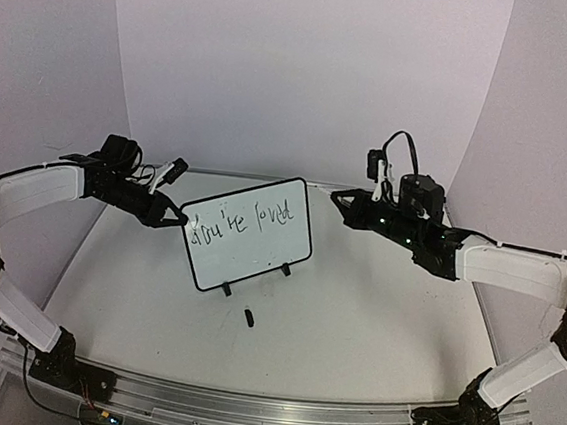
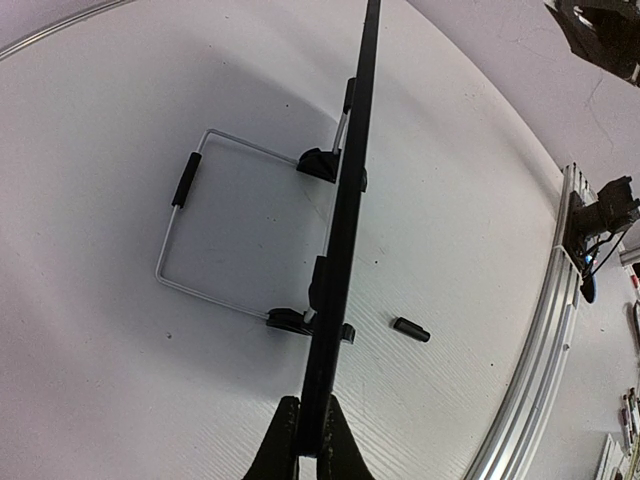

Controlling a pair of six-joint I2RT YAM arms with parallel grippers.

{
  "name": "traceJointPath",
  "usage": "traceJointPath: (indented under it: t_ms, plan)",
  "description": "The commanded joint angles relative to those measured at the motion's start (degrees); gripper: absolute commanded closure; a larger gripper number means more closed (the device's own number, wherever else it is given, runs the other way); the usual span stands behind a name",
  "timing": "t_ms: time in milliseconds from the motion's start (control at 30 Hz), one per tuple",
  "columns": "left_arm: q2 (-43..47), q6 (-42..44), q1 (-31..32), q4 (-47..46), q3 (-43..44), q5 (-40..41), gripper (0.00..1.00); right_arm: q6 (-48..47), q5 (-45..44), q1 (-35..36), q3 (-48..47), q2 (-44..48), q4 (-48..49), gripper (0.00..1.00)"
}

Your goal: Write a sentence on the whiteboard

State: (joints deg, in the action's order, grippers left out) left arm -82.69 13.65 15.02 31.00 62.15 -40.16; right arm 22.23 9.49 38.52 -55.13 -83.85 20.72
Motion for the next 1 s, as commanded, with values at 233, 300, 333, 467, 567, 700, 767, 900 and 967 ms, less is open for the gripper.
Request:
traceJointPath:
  t_ms: [233,300,333,467,567,700,767,900,967]
  plan:
    - [0.4,1.3,1.6,1.0,1.3,5.1,1.00,-0.1,2.1,4.5,-1.1,1.0,-8.6,1.00]
    - [0.6,1.3,1.7,1.0,1.2,5.1,1.00,0.2,2.0,6.6,-1.8,-0.2,-8.7,1.00]
    - [0.7,1.3,1.7,1.0,1.2,5.1,1.00,0.2,2.2,7.6,-2.1,-0.8,-8.6,1.00]
    - [0.6,1.3,2.0,1.0,1.3,5.1,1.00,-0.2,3.9,12.1,-3.4,-4.0,-6.6,1.00]
    - [0.5,1.3,2.0,1.1,1.3,5.1,1.00,2.2,2.5,13.4,-2.4,-6.1,-3.3,1.00]
    - [0.7,1.2,2.3,1.2,1.2,5.3,1.00,3.9,-7.7,13.4,-0.7,-6.7,-2.8,1.00]
    - [0.6,1.4,2.3,1.1,1.1,5.6,1.00,3.3,-9.1,12.5,-0.8,-7.2,-2.6,1.00]
    - [0.0,1.4,2.4,1.4,1.3,5.7,1.00,4.2,-8.1,8.6,-1.3,-7.9,-1.7,1.00]
    - [0.0,1.5,2.4,1.4,1.3,5.9,1.00,4.1,-7.9,7.0,-1.4,-8.2,-1.5,1.00]
